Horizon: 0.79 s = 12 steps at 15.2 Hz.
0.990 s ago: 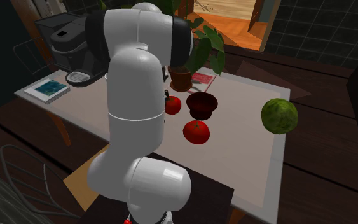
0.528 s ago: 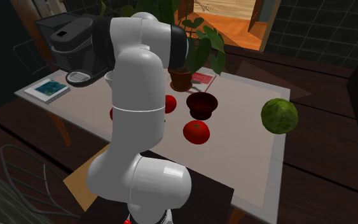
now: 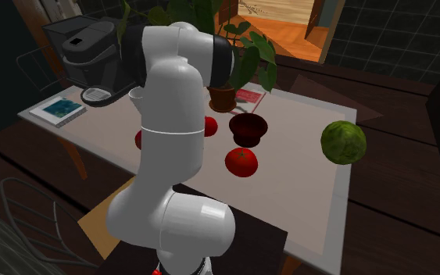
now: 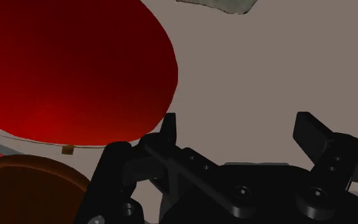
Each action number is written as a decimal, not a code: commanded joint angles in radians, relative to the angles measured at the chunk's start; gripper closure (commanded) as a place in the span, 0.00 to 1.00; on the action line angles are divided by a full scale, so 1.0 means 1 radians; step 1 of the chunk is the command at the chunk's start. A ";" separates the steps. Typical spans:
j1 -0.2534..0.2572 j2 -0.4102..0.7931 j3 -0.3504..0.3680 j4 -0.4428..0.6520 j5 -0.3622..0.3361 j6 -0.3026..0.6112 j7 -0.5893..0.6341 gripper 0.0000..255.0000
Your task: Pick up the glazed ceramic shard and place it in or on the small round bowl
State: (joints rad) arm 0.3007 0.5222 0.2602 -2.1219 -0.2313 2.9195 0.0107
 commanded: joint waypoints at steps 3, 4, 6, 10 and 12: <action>0.013 0.026 -0.033 0.007 0.011 -0.285 -0.002 0.00; 0.020 0.025 -0.032 0.018 0.013 -0.297 0.003 1.00; 0.030 -0.005 -0.029 -0.011 0.016 -0.297 0.018 1.00; 0.032 -0.047 -0.002 0.010 0.036 -0.361 0.026 1.00; 0.034 -0.043 -0.002 0.015 0.035 -0.363 0.028 1.00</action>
State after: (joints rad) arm 0.3330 0.4781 0.2582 -2.1083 -0.1963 2.5623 0.0372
